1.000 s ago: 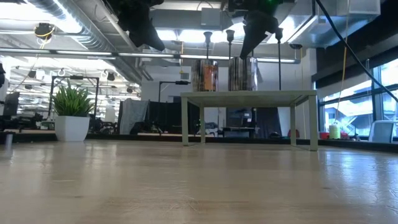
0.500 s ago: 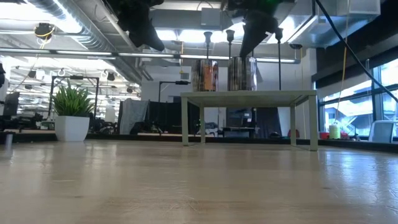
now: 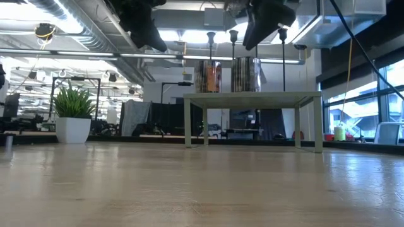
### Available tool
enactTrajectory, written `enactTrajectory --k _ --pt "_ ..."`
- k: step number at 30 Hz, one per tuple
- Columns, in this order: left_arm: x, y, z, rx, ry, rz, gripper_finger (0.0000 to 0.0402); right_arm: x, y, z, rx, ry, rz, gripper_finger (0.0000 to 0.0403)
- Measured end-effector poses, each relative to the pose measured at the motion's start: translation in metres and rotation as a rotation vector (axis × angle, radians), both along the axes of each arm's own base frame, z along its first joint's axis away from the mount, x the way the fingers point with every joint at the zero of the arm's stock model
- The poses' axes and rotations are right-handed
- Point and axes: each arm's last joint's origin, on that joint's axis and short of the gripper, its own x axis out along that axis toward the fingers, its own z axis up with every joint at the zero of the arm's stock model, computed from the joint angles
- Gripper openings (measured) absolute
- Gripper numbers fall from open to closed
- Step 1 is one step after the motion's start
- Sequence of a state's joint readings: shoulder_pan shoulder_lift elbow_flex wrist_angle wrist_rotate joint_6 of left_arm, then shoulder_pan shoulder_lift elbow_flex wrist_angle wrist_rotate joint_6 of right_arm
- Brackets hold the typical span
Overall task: Pick & Place candle stick holders
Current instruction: Put the silver scented candle on the shelf
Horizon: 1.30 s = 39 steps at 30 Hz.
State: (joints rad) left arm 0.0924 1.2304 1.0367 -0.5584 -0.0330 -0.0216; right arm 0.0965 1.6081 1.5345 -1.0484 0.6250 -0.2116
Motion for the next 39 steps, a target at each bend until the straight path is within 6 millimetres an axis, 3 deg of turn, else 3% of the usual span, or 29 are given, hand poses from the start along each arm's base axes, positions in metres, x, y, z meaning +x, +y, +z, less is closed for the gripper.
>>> enactTrajectory --k 5,17,31,39 --pt "0.000 0.000 0.000 -0.007 -0.001 0.007 0.0036 -0.005 0.024 -0.002 0.081 -0.006 0.026 0.0174" --pt "0.000 0.000 0.000 -0.015 -0.002 0.015 0.0036 -0.032 0.075 -0.012 0.653 0.094 -0.228 0.0174" --pt "0.002 0.000 0.002 0.028 -0.029 -0.022 0.0036 -0.079 0.153 -0.057 0.819 0.276 -0.431 0.0174" --pt "0.005 0.001 0.005 0.097 -0.060 -0.066 0.0036 -0.106 0.183 -0.071 0.818 0.308 -0.479 0.0174"
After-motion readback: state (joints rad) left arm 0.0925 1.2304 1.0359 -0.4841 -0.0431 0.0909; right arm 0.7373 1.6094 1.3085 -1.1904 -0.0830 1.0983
